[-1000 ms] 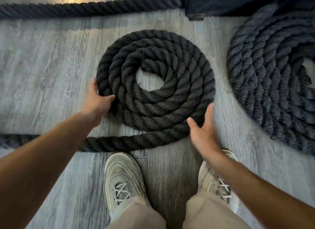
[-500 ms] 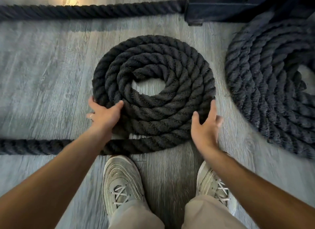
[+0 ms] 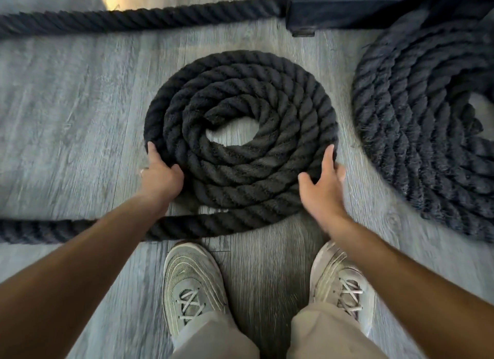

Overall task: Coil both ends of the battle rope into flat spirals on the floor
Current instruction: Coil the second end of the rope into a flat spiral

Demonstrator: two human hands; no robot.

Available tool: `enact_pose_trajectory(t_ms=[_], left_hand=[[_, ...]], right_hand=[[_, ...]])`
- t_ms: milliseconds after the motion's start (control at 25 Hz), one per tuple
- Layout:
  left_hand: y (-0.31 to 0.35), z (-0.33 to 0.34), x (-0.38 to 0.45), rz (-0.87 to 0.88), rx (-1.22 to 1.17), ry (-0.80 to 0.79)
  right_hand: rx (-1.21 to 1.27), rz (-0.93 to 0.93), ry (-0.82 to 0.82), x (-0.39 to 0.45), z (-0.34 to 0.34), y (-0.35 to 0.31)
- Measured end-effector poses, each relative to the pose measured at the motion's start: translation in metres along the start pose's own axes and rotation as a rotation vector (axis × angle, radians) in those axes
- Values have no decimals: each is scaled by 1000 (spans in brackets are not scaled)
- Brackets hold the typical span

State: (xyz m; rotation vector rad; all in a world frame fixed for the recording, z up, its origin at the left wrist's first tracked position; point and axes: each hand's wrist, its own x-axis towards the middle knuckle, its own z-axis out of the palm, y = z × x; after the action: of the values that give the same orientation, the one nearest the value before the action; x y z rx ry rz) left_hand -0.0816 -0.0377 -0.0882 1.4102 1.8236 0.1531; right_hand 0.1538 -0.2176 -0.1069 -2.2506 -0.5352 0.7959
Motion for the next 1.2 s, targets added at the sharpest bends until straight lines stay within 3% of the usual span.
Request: enact_pose_trajectory(t_ms=[160,320,480,640,760,960,1120,1200], left_hand=[[-25,34,-52,-44,-283,-72],[-15,32,-46,-162,-461,-93],[3,-5,-5,-154,-356,30],[11,-24,29,50,-206,-67],[-2,-25,33,82,-80,-29],[-29,-9,2,15,-382,-33],[-47,11,-25,-97,-555,-98],[-44,14,-23,-125,-571,-77]], right_hand=[[-2,38,79,58,-39,-19],[17,76,135,39,-19,-18],[126,109,133,-38,11,-2],[173,157,50,-64,27,-2],[123,164,17,-53,26,-6],[-13,12,-24,9,-11,-9],[4,17,-125,64,-46,-31],[21,16,-85,59,-40,-34]])
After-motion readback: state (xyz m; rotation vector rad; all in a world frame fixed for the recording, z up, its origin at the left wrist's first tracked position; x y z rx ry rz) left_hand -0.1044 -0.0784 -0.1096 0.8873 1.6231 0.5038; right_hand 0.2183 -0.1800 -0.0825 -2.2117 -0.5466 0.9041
